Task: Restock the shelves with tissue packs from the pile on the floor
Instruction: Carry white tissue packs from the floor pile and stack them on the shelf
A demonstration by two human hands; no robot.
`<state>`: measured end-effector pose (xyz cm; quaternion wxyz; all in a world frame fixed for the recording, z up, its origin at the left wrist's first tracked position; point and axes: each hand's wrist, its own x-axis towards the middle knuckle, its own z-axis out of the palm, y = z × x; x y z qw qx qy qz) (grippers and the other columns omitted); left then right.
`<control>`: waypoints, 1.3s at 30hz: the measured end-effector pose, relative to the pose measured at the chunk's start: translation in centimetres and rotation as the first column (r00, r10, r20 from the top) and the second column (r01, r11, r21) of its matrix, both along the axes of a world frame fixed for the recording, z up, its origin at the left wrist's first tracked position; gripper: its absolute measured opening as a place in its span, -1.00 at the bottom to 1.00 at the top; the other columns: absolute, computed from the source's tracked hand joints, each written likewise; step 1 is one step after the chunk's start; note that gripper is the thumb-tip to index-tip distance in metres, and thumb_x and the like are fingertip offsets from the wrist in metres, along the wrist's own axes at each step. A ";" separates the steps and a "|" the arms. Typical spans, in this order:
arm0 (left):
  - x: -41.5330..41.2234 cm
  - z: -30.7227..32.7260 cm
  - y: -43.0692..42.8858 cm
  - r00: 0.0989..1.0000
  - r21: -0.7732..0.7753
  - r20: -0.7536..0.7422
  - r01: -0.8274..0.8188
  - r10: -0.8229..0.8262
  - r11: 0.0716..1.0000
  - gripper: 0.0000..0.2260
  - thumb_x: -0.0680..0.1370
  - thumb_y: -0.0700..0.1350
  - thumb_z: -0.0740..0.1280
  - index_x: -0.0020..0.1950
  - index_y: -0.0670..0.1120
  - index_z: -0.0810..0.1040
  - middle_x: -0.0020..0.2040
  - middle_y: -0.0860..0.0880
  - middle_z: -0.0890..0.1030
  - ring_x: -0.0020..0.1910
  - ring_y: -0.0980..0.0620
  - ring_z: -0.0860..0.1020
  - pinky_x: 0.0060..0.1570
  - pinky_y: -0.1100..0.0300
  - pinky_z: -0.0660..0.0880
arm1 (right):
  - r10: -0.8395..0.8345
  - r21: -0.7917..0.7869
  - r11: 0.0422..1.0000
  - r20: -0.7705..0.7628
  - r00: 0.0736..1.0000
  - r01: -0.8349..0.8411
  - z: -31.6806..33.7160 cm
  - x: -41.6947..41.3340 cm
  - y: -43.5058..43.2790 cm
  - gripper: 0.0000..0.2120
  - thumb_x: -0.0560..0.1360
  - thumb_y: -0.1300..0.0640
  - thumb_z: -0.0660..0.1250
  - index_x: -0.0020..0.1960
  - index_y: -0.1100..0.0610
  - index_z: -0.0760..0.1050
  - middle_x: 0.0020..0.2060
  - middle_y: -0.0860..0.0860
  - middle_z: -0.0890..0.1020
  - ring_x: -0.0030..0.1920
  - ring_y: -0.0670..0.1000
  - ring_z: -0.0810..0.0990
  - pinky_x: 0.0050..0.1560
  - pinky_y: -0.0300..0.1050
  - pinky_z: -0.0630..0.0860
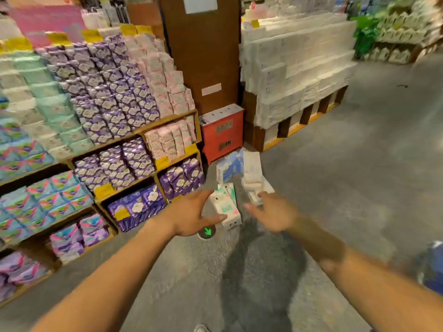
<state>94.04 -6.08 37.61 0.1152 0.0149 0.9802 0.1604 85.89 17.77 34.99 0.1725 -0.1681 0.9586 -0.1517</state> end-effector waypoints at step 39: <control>-84.1 -66.6 -27.5 0.818 0.133 0.177 0.531 -0.547 0.837 -0.05 0.45 0.45 0.27 0.61 -0.15 0.14 0.51 -0.20 0.35 0.45 -0.16 0.37 0.38 0.02 0.36 | -0.865 -0.010 0.251 0.447 0.229 0.968 -65.6 -58.9 -29.9 -0.08 0.53 -0.45 0.04 0.63 0.18 0.00 0.45 0.27 0.43 0.43 0.28 0.44 0.39 0.14 0.38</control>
